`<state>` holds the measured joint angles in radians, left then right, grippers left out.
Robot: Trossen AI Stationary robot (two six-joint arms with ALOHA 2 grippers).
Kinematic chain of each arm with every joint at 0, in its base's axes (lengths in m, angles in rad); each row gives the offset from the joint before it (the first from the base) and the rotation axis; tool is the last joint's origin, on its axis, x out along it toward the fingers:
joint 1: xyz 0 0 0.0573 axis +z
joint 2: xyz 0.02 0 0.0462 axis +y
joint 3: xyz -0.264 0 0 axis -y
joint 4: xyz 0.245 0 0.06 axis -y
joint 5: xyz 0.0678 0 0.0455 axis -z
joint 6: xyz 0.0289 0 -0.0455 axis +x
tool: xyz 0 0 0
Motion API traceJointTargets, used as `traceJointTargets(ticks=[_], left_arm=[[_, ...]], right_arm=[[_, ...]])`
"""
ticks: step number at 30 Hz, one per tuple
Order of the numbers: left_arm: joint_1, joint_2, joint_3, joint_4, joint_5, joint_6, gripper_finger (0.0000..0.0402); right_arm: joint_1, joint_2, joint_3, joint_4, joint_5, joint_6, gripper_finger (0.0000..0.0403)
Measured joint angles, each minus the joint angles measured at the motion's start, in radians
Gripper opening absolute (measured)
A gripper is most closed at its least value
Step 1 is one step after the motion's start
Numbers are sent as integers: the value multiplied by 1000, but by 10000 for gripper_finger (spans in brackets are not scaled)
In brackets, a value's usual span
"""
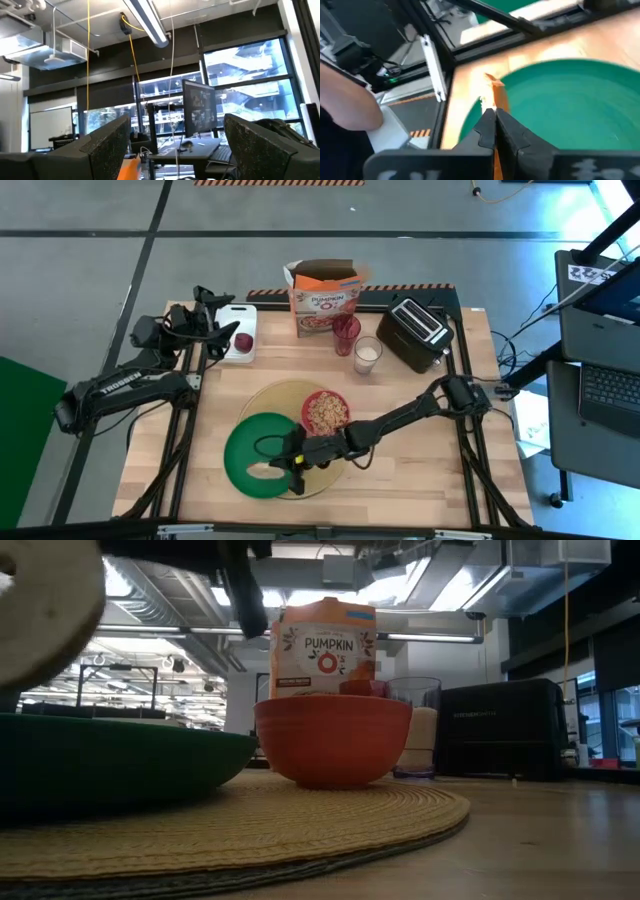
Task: Arrange a breakfast setting
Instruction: Put the toasted bread on top of the green plate
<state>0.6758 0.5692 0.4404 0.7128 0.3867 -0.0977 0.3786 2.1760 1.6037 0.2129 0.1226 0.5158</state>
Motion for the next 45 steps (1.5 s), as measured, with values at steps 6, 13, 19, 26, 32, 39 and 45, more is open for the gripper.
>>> traceJointTargets(ticks=[6, 13, 19, 26, 32, 39, 45], left_arm=[[0, -8, 0, 0, -3, 32, 314], [0, -9, 0, 0, -7, 59, 314], [0, -9, 0, 0, -8, 60, 314], [0, -9, 0, 0, -8, 59, 314], [0, -9, 0, -9, -8, 59, 314], [0, -9, 0, -19, -8, 58, 314], [0, -9, 0, -19, -7, 56, 314]], right_arm=[[0, 35, 23, -62, 18, 76, 1], [2, 37, 22, -143, 17, 153, 3], [7, 37, 22, -188, 0, 161, 8], [8, 36, 22, -244, -15, 156, 21], [7, 36, 22, -277, -19, 127, 39], [7, 36, 22, -287, 6, 103, 66], [7, 36, 22, -284, 22, 85, 86]])
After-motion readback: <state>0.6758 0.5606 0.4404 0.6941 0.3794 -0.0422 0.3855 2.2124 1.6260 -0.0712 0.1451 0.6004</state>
